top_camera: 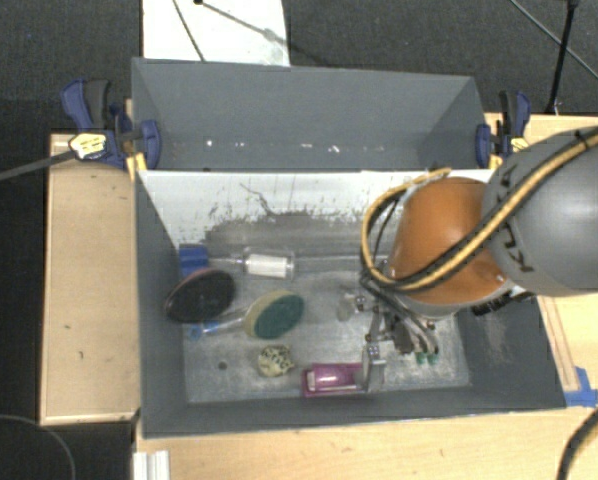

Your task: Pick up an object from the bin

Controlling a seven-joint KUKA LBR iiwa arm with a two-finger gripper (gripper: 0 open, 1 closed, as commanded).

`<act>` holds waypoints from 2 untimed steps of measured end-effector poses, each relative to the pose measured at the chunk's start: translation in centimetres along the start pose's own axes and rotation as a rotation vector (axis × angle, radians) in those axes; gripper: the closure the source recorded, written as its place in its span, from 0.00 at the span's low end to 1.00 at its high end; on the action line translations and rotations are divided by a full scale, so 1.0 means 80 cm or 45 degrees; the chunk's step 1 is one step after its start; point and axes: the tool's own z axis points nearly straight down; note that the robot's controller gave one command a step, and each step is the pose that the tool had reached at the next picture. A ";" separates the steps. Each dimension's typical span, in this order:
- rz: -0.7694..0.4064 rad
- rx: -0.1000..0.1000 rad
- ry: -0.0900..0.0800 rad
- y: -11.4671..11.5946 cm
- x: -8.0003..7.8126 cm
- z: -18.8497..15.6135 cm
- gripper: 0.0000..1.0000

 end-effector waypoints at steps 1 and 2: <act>-0.108 0.004 -0.007 0.005 0.009 0.049 0.00; -0.106 0.002 -0.015 0.006 0.009 0.052 1.00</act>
Offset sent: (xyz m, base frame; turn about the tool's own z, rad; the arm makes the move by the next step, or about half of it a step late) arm -0.0094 0.0044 -0.0420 -0.0867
